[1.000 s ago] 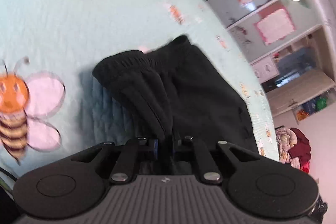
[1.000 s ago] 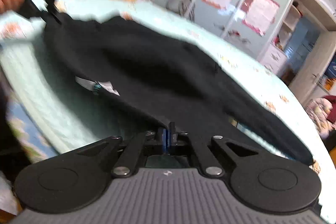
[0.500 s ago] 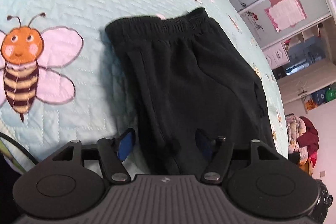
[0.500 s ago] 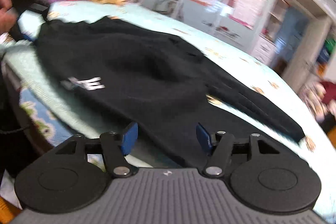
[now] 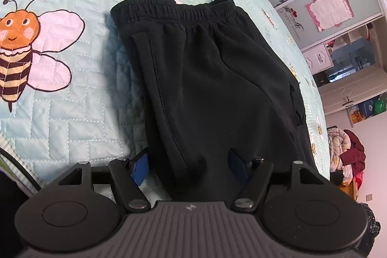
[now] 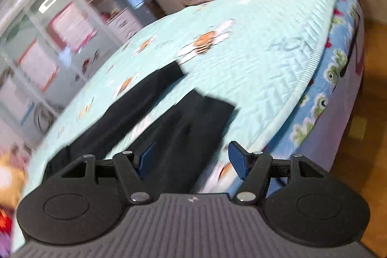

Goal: Fold clothes

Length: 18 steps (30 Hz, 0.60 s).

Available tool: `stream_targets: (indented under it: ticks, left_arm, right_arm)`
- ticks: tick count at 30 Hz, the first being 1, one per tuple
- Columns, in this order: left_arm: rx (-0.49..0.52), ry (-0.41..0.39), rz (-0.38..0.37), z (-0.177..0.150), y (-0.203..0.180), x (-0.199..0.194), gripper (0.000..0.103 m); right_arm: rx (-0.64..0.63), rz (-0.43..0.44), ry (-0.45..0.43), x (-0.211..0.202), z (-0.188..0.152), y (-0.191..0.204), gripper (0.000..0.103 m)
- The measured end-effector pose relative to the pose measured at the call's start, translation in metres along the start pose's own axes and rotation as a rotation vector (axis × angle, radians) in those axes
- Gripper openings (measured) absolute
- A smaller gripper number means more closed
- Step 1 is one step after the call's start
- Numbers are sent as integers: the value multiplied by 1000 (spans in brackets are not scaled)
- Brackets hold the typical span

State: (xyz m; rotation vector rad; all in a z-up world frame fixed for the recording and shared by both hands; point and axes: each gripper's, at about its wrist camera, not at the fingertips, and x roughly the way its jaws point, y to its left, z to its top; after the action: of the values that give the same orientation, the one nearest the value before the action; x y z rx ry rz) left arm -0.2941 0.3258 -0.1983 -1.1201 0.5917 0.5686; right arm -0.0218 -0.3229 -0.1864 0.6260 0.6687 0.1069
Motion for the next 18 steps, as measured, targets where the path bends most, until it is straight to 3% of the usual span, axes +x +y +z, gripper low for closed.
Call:
stream_targets:
  ticks: [5, 7, 8, 9, 10, 14, 18]
  left_arm:
    - [23, -2, 37, -1, -8, 1, 71]
    - [28, -4, 46, -2, -11, 1, 68]
    - [32, -7, 45, -2, -12, 0, 65]
    - [39, -15, 42, -3, -13, -1, 43]
    - [48, -29, 35, -3, -15, -5, 13]
    - [63, -41, 14, -2, -15, -7, 14]
    - [31, 2, 38, -5, -7, 4, 20]
  right_arm:
    - [214, 63, 34, 49, 8, -29, 51]
    - [271, 92, 39, 62, 11, -34, 35]
    - [284, 95, 46, 65, 15, -37, 15]
    - [296, 98, 54, 68, 19, -39, 9]
    - [295, 98, 39, 63, 24, -40, 9]
    - [201, 108, -106, 21, 39, -37, 7]
    - [141, 73, 23, 42, 32, -46, 15]
